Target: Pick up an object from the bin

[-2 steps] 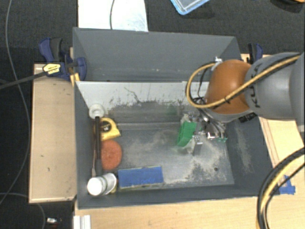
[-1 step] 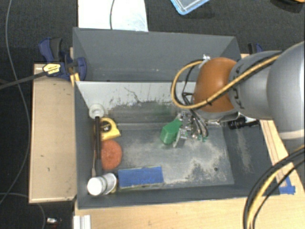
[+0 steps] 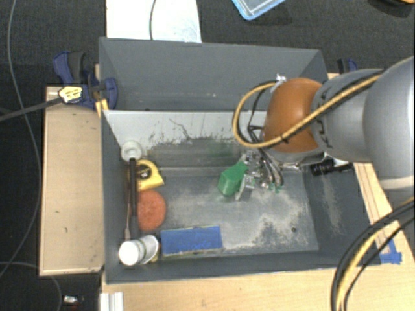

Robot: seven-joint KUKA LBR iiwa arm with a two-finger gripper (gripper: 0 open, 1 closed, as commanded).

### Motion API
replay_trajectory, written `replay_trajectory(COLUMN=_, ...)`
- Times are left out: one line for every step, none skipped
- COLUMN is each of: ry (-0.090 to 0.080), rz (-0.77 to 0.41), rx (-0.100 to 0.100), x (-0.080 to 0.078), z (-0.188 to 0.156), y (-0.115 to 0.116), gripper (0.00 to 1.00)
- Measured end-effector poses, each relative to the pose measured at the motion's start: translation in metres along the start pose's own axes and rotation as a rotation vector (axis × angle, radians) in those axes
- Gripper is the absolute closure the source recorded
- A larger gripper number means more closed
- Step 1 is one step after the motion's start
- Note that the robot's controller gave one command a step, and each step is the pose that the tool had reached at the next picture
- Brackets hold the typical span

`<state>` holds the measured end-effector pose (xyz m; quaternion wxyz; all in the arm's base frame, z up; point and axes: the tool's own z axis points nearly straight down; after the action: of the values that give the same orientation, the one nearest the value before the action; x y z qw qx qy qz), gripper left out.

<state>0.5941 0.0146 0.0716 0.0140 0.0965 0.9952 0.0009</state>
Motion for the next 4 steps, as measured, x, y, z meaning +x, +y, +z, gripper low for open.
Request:
replay_trajectory(ry=-0.002, rz=-0.001, rx=-0.001, x=-0.001, z=-0.002, y=0.000, gripper=1.00)
replay_trajectory(ry=-0.005, rz=-0.002, rx=-0.001, x=-0.002, z=-0.021, y=0.000, gripper=1.00)
replay_trajectory(ry=-0.007, rz=-0.003, rx=-0.002, x=-0.003, z=-0.058, y=0.000, gripper=1.00)
replay_trajectory(ry=-0.003, rz=-0.003, rx=-0.001, x=-0.002, z=-0.042, y=0.000, gripper=1.00)
